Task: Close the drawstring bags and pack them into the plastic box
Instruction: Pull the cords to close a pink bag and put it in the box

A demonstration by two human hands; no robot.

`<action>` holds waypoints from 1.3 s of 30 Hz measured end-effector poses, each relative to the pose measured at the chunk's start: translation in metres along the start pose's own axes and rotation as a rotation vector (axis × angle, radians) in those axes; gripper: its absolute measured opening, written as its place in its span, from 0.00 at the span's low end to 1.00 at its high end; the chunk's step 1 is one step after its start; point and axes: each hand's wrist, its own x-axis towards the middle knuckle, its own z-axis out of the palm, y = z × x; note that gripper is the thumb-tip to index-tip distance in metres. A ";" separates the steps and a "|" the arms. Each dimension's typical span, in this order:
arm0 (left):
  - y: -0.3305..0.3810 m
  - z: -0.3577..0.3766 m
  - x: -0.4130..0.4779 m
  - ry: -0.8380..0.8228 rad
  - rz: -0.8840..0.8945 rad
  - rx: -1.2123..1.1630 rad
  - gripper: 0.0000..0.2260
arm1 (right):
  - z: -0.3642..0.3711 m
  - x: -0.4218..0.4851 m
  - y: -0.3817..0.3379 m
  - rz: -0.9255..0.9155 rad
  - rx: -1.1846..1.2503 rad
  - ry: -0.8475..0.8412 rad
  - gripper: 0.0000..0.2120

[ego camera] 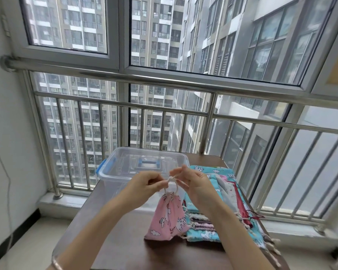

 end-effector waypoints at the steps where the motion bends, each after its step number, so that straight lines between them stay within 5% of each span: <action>1: 0.000 -0.001 -0.001 -0.005 0.008 0.005 0.05 | 0.000 -0.001 0.002 0.003 0.052 0.020 0.13; 4: -0.003 -0.007 -0.006 0.034 0.011 0.022 0.06 | -0.004 -0.002 0.005 0.020 0.197 0.119 0.13; 8: -0.020 -0.018 -0.016 0.120 0.021 0.104 0.06 | -0.016 -0.006 0.008 0.039 0.101 0.201 0.16; 13: -0.023 -0.016 -0.014 0.316 0.268 0.571 0.03 | -0.004 -0.010 0.005 0.055 -0.661 0.004 0.14; 18: 0.006 -0.005 -0.009 0.288 0.191 0.537 0.06 | 0.014 -0.012 -0.004 0.111 -1.034 -0.225 0.14; 23: 0.012 0.013 0.001 0.055 -0.037 -0.064 0.20 | 0.015 -0.013 -0.003 0.090 -0.907 -0.144 0.16; 26: 0.002 0.013 -0.001 -0.057 -0.051 -0.122 0.28 | 0.009 -0.016 -0.001 0.064 -0.731 -0.074 0.19; 32: -0.011 0.014 -0.009 -0.083 -0.073 -0.175 0.09 | 0.002 -0.019 0.000 0.017 -0.543 -0.048 0.09; 39: -0.023 -0.019 -0.017 -0.086 -0.141 -0.098 0.03 | -0.001 -0.017 0.004 -0.055 -0.525 0.018 0.05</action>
